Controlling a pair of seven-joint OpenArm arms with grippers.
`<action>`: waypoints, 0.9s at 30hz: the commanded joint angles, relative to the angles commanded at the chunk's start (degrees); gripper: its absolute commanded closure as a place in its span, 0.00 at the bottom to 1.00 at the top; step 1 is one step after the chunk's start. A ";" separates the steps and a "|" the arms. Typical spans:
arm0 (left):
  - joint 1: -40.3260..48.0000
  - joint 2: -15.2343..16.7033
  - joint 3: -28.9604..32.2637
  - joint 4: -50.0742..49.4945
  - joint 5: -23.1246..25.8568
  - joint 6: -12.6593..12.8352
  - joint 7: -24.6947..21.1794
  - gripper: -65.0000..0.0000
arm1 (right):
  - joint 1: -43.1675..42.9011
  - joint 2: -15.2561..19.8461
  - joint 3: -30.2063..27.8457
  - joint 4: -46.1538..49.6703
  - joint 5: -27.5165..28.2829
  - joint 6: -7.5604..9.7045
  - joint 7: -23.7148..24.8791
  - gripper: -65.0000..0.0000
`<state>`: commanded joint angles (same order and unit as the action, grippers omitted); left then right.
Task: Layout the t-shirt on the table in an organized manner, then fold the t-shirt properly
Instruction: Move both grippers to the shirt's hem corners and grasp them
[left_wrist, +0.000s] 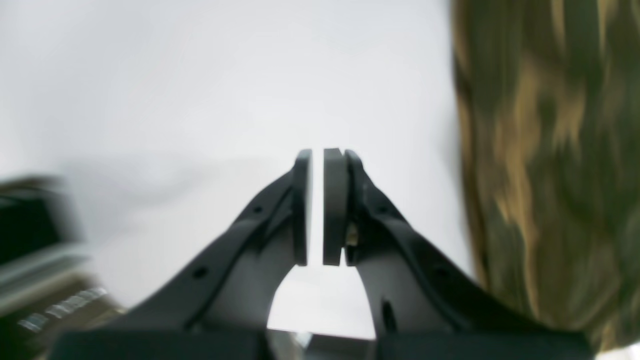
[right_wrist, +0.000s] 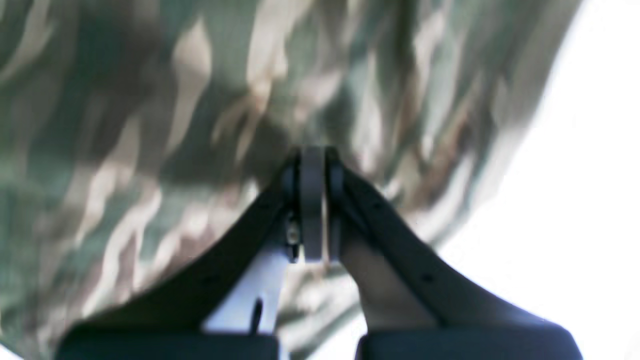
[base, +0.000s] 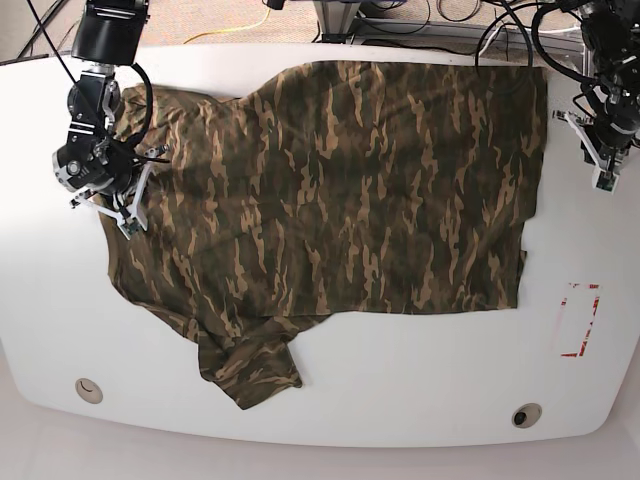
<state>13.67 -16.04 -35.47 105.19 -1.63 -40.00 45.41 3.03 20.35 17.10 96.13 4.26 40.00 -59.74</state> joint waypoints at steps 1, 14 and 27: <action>-1.41 0.00 0.62 0.35 0.00 0.00 0.00 0.97 | 1.41 0.00 0.00 1.41 0.00 0.00 -1.14 0.99; -19.43 1.14 11.96 -3.87 0.35 0.00 0.00 0.97 | 17.58 -1.41 -0.09 -9.58 -0.18 0.00 -1.49 0.99; -26.64 5.80 16.79 -13.63 0.35 2.15 -0.35 0.97 | 32.88 -2.46 -0.09 -40.53 -0.26 0.00 13.45 0.99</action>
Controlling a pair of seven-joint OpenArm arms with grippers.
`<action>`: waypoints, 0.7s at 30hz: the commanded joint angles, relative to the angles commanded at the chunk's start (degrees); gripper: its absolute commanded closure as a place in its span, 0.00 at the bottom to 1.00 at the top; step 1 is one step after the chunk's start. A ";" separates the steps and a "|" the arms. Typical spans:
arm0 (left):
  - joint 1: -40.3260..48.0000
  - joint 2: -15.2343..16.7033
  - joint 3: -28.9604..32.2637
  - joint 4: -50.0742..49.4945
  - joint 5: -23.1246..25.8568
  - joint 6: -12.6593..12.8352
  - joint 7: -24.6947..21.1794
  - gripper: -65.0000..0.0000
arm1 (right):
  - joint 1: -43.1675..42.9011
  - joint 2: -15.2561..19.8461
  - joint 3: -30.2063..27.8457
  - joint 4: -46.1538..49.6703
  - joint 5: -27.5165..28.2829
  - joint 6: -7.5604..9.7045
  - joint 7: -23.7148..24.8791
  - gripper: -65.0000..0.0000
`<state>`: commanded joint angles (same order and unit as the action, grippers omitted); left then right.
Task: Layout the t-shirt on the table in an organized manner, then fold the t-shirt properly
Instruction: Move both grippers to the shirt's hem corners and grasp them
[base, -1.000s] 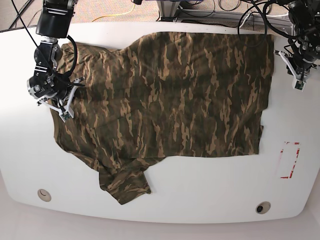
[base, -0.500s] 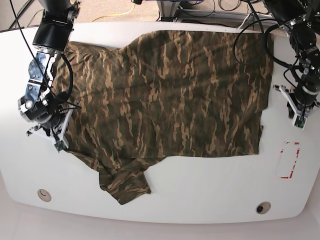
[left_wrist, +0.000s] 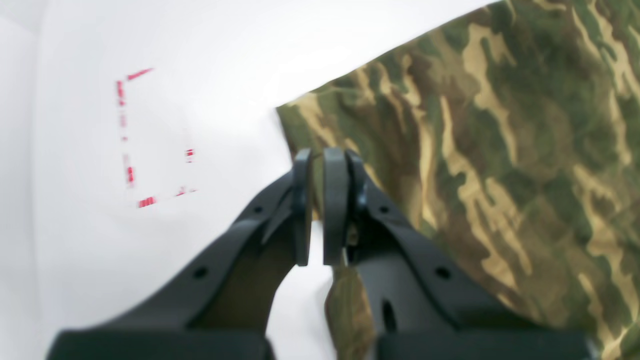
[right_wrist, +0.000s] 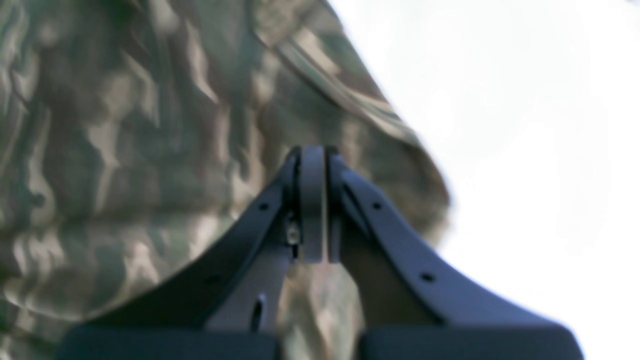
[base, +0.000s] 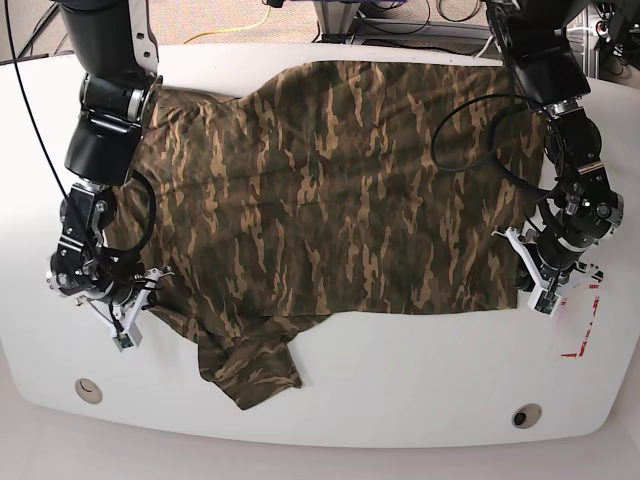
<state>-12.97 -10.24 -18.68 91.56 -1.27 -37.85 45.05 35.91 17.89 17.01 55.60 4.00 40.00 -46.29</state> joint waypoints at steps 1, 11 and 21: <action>0.00 0.00 0.00 -0.09 0.00 0.00 0.00 0.97 | 0.70 0.00 0.00 -1.67 0.00 0.00 0.62 0.99; 0.53 -0.09 -0.09 -0.18 -0.09 0.00 0.00 0.97 | 3.78 -0.18 -1.49 -11.60 -0.09 0.00 8.44 0.99; 1.32 -0.35 -0.44 -0.18 -0.09 0.00 0.00 0.97 | 3.43 -0.18 -9.49 -19.60 0.44 0.00 17.49 0.99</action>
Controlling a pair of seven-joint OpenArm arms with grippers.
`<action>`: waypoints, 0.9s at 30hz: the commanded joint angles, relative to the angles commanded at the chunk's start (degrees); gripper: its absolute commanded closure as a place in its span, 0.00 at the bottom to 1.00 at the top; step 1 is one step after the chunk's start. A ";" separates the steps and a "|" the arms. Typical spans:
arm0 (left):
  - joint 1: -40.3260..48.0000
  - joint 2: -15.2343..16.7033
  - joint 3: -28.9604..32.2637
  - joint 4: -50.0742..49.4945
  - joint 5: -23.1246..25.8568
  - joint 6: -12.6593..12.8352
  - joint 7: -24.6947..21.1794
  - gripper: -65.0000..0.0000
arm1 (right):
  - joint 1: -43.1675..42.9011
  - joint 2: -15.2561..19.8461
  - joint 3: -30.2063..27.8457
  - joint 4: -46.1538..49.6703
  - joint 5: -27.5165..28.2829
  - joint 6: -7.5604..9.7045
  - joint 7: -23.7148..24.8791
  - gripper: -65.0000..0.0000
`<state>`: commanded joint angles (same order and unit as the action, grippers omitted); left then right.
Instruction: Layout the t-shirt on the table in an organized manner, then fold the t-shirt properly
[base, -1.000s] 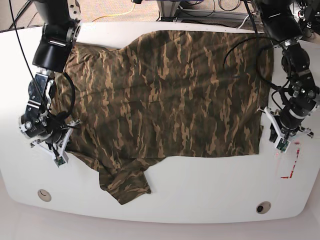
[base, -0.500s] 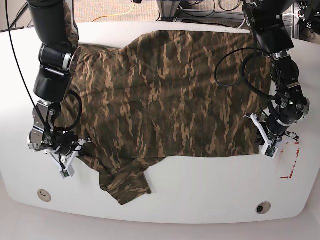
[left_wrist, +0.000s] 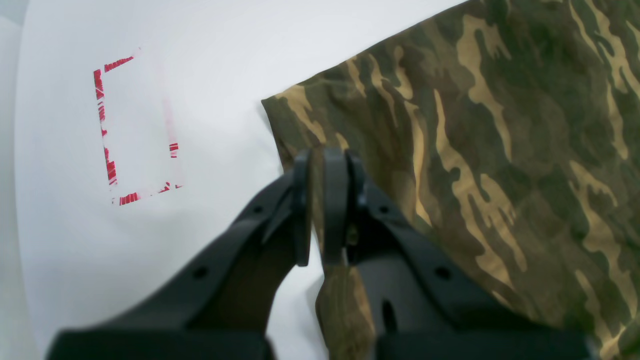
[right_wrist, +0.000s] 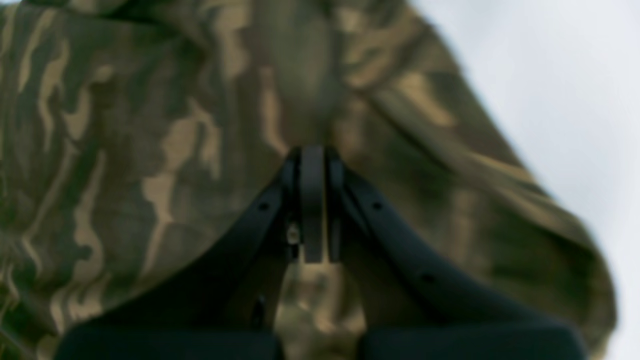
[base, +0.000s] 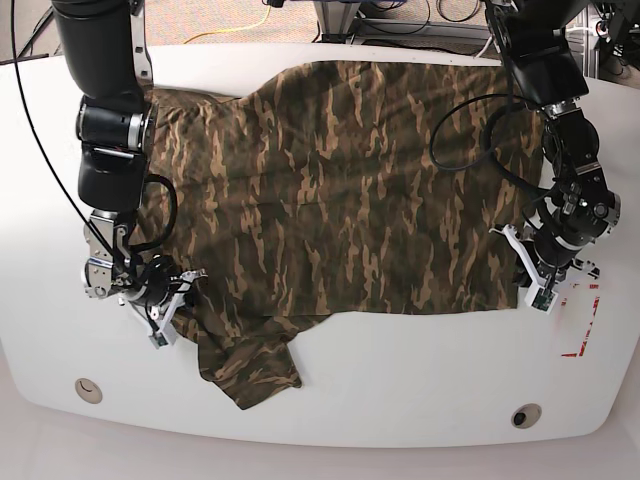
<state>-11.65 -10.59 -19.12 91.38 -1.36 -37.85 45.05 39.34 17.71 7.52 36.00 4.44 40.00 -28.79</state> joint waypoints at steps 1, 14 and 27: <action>0.18 0.00 0.00 0.00 0.00 0.00 0.00 0.97 | 0.00 0.00 0.00 -0.44 0.00 0.00 0.44 0.99; 1.93 0.26 0.00 -0.09 0.00 0.00 0.00 0.97 | 0.00 -0.35 -0.18 -3.16 -0.53 0.00 5.71 0.99; 3.08 0.44 0.09 -5.63 -0.26 -0.26 -0.09 0.97 | -6.07 -0.53 0.00 4.22 0.00 0.00 1.93 0.99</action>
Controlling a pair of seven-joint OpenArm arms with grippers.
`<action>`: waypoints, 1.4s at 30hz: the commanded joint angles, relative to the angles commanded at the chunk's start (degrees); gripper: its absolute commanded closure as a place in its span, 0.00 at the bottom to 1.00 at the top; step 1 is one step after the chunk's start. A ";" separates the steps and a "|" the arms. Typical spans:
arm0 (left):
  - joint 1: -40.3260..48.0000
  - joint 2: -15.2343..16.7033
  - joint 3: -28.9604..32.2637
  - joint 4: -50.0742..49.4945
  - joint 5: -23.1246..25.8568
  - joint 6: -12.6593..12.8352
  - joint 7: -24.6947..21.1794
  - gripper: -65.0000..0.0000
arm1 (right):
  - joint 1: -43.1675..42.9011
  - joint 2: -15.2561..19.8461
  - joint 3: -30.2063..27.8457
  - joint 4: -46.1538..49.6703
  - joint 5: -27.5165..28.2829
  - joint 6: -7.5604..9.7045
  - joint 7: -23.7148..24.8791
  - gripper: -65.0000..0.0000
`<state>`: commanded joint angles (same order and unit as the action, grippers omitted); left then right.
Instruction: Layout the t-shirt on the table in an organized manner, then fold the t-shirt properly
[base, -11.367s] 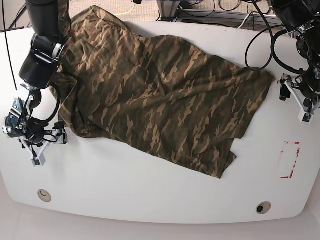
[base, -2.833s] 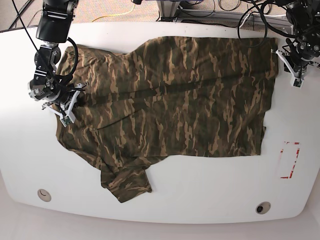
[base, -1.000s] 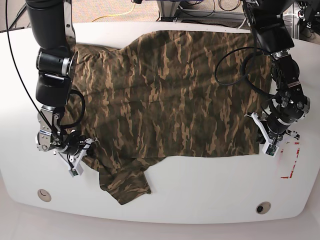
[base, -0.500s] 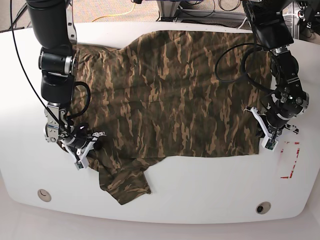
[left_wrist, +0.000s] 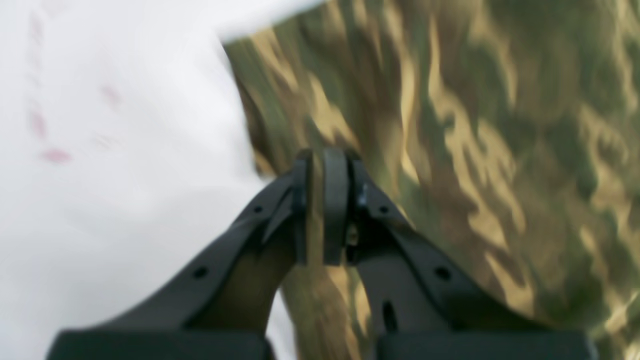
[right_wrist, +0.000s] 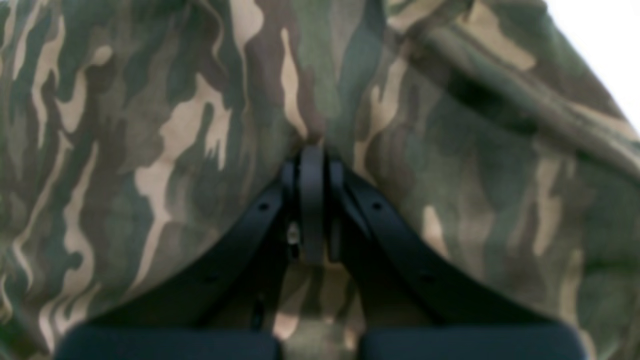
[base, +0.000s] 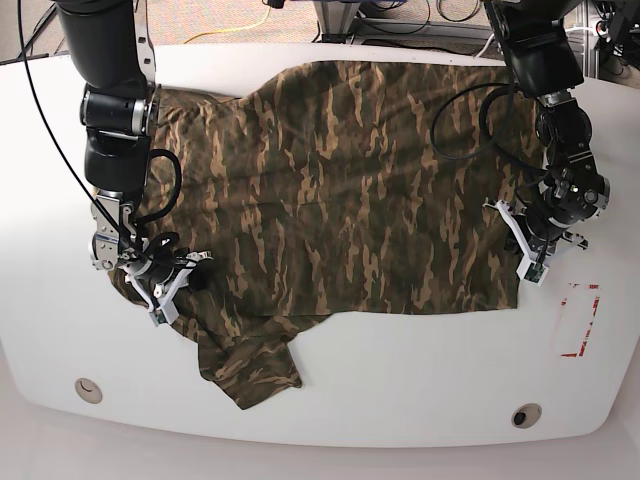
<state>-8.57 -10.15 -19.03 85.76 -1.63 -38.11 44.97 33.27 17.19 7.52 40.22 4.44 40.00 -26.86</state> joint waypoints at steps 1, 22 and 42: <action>0.44 0.18 0.00 0.00 0.00 0.00 -0.09 0.97 | -0.62 -0.09 0.18 2.20 0.00 0.00 -1.32 0.99; 3.52 0.35 0.26 -13.80 0.18 0.00 -9.58 0.97 | -9.32 -0.18 0.09 12.40 0.00 0.00 -5.45 0.99; 17.85 -4.13 -3.60 -1.93 -0.09 -0.09 -9.49 0.97 | -25.14 -0.35 0.35 30.68 0.09 0.00 -13.45 0.99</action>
<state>9.27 -14.29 -22.64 83.82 -1.71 -38.20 35.47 8.13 16.84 7.87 70.90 4.53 40.00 -40.31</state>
